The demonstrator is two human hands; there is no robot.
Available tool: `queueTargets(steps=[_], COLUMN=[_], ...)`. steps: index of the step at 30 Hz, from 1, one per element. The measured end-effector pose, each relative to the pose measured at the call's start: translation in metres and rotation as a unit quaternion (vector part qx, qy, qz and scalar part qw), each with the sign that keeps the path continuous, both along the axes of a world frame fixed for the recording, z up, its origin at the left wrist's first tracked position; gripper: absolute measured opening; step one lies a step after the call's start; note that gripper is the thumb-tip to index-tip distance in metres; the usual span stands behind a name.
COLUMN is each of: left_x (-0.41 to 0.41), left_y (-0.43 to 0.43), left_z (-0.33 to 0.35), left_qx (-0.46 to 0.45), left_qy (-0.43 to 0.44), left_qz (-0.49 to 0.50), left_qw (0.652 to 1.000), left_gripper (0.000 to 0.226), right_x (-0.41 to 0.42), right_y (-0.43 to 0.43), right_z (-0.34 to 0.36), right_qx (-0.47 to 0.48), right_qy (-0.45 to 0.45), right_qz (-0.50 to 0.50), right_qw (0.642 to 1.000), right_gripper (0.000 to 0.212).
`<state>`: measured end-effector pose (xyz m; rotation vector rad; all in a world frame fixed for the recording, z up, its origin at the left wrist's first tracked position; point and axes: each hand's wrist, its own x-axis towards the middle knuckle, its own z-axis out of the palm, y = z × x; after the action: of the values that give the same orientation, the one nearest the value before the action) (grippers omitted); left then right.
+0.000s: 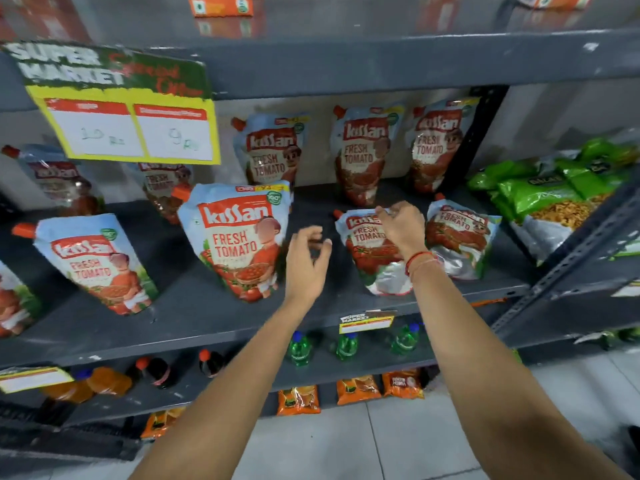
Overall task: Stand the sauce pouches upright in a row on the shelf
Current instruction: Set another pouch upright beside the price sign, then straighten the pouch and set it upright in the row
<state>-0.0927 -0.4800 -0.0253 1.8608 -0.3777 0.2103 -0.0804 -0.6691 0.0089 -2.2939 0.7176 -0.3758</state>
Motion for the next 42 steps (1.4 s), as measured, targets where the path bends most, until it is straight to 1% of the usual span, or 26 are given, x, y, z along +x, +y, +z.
queueTargets(steps=[1, 3, 4, 6, 7, 9, 11, 13, 16, 18, 19, 22, 24, 26, 27, 28, 29, 31, 33, 37, 40, 42], left_x=[0.010, 0.030, 0.039, 0.050, 0.053, 0.057, 0.055, 0.051, 0.047, 0.048, 0.048, 0.047, 0.046, 0.046, 0.047, 0.048, 0.047, 0.046, 0.044, 0.041, 0.037, 0.034], left_y=[-0.012, -0.036, -0.046, -0.063, -0.067, -0.078, -0.088, -0.095, -0.095, -0.092, -0.091, -0.088, -0.085, -0.082, -0.080, -0.078, -0.076, -0.072, -0.068, -0.061, -0.058, -0.056], left_z=[0.000, -0.005, -0.008, -0.014, -0.015, -0.015, -0.012, -0.010, -0.006, -0.003, 0.000, 0.014, 0.026, 0.037, 0.042, 0.047, 0.051, 0.057, 0.061, 0.061, 0.055, 0.055], left_qx=[0.019, 0.042, 0.037, -0.014, -0.033, -0.033, -0.057, -0.113, -0.216, -0.238, -0.248, -0.284, -0.314, -0.352, -0.364, -0.363, -0.350, -0.311, -0.288, -0.269, -0.271, -0.260], left_qy=[0.043, 0.162, 0.235, 0.360, 0.388, 0.396, 0.408, 0.426, 0.453, 0.451, 0.450, 0.427, 0.400, 0.357, 0.326, 0.288, 0.247, 0.180, 0.148, 0.128, 0.128, 0.118], left_qz=[0.000, -0.002, 0.001, 0.028, 0.046, 0.061, 0.063, 0.067, 0.067, 0.071, 0.072, 0.072, 0.079, 0.074, 0.065, 0.056, 0.048, 0.035, 0.020, 0.003, 0.004, 0.012], left_qw=[0.999, 0.986, 0.971, 0.933, 0.920, 0.916, 0.909, 0.895, 0.863, 0.857, 0.855, 0.855, 0.857, 0.862, 0.870, 0.884, 0.902, 0.933, 0.946, 0.955, 0.954, 0.958], left_gripper=[0.031, 0.039, 0.043, 0.046, 0.045, 0.042, 0.037, 0.025, 0.024, 0.017, 0.018, 0.034, 0.036, 0.028, 0.019, 0.012, 0.010, 0.016, 0.018, 0.016, 0.020, 0.022], right_x=[0.001, 0.003, 0.005, 0.010, 0.013, 0.019, 0.023, 0.024, 0.023, 0.024, 0.025, 0.025, 0.026, 0.027, 0.027, 0.027, 0.025, 0.020, 0.014, 0.005, 0.003, 0.001], right_y=[-0.012, -0.027, -0.032, -0.038, -0.037, -0.036, -0.034, -0.035, -0.038, -0.040, -0.040, -0.038, -0.036, -0.032, -0.029, -0.028, -0.026, -0.026, -0.027, -0.026, -0.029, -0.027], right_z=[-0.002, -0.005, -0.007, -0.010, -0.011, -0.013, -0.014, -0.014, -0.010, -0.006, -0.003, 0.012, 0.024, 0.038, 0.044, 0.051, 0.055, 0.060, 0.061, 0.057, 0.053, 0.053], right_qx=[0.016, 0.053, 0.070, 0.094, 0.105, 0.140, 0.166, 0.200, 0.267, 0.303, 0.316, 0.347, 0.359, 0.374, 0.380, 0.384, 0.390, 0.427, 0.445, 0.418, 0.366, 0.345], right_qy=[0.045, 0.102, 0.118, 0.133, 0.134, 0.124, 0.105, 0.081, 0.065, 0.066, 0.059, 0.021, -0.014, -0.070, -0.100, -0.129, -0.157, -0.206, -0.223, -0.258, -0.259, -0.260], right_qz=[-0.001, 0.012, 0.014, 0.004, -0.003, -0.034, -0.072, -0.103, -0.109, -0.095, -0.087, -0.065, -0.054, -0.040, -0.036, -0.033, -0.028, -0.003, 0.030, 0.081, 0.094, 0.108], right_qw=[0.999, 0.993, 0.990, 0.987, 0.985, 0.982, 0.978, 0.971, 0.955, 0.946, 0.943, 0.935, 0.932, 0.924, 0.919, 0.914, 0.907, 0.881, 0.867, 0.867, 0.889, 0.895], right_gripper=[0.049, 0.057, 0.059, 0.057, 0.054, 0.048, 0.044, 0.040, 0.047, 0.051, 0.050, 0.051, 0.053, 0.049, 0.048, 0.049, 0.048, 0.042, 0.036, 0.011, 0.021, 0.016])
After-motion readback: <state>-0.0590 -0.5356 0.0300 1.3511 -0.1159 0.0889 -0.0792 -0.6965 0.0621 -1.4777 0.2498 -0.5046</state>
